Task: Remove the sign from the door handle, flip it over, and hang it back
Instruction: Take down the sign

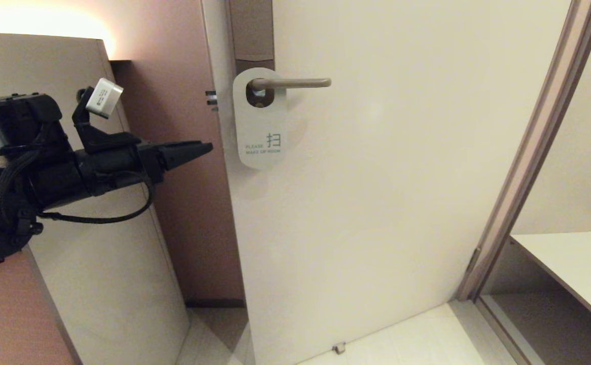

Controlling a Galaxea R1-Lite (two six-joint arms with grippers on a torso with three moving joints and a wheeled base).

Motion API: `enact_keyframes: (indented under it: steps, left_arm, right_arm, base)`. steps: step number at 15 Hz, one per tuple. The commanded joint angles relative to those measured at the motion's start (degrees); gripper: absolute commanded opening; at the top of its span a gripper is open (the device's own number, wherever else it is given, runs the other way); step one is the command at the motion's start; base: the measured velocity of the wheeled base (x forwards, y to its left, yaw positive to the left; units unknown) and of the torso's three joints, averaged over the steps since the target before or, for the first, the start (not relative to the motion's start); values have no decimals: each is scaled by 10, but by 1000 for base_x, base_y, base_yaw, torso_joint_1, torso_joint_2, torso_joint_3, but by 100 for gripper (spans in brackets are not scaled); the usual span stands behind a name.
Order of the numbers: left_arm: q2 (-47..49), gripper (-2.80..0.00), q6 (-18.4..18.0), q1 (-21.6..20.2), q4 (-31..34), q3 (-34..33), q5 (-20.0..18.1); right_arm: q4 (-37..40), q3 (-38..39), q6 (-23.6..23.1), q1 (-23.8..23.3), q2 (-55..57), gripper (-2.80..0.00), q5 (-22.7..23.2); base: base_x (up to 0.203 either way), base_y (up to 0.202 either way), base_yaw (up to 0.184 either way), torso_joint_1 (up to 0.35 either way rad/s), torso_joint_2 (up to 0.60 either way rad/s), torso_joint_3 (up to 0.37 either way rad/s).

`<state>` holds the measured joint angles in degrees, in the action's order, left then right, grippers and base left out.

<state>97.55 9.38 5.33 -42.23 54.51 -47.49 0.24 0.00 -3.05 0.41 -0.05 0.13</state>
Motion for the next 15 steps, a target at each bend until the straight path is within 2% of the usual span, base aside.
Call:
enact_keyframes:
  steps: [1, 9, 15]
  left_arm:
    - [22, 0, 2, 2, -3, 21, -3]
    - [88, 0, 11, 2, 1, 108, -88]
    - [112, 0, 29, 18, 1, 148, -98]
  right_arm:
    - [0, 0, 0, 0, 0, -280, 0]
    - [0, 0, 0, 0, 0, -280, 0]
    - [0, 0, 0, 0, 0, -280, 0]
  base:
    - [0, 0, 0, 0, 0, 0]
    - [0, 0, 0, 0, 0, 0]
    - [0, 0, 0, 0, 0, 0]
